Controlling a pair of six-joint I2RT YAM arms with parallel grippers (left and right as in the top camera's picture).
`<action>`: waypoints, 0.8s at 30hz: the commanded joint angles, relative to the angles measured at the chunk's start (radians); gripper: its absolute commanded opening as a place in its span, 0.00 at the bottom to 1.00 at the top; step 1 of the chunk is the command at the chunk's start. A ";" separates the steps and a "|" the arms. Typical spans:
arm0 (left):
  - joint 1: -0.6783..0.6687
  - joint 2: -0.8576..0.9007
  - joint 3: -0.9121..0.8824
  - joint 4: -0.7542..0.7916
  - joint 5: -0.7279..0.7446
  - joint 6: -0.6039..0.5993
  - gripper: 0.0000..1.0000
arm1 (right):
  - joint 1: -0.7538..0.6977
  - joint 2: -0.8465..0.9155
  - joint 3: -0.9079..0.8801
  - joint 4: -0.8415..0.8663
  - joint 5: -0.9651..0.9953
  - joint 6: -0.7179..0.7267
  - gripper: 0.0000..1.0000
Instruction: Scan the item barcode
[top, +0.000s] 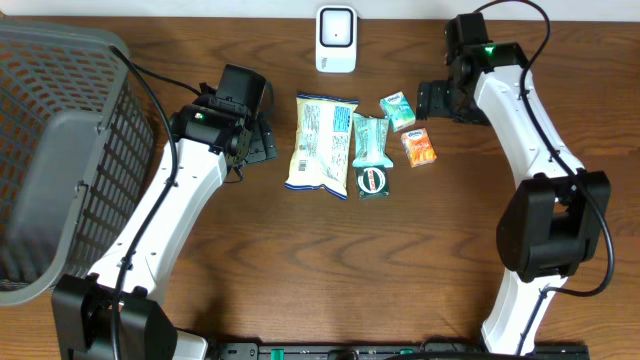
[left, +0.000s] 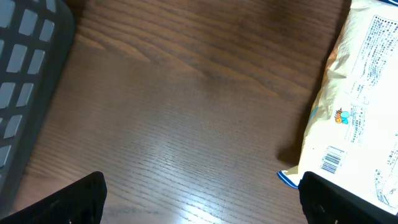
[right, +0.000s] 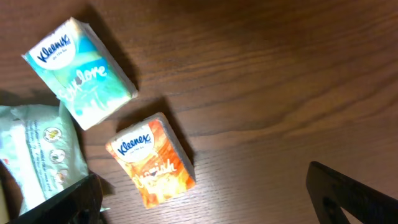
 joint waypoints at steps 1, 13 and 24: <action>0.002 -0.009 0.005 -0.005 -0.016 0.006 0.98 | -0.008 0.000 0.021 0.005 0.005 -0.097 0.99; 0.002 -0.009 0.005 -0.005 -0.016 0.006 0.98 | -0.165 0.002 -0.057 0.030 -0.484 -0.426 0.99; 0.002 -0.009 0.005 -0.005 -0.016 0.006 0.98 | -0.288 0.003 -0.301 0.256 -0.803 -0.425 0.68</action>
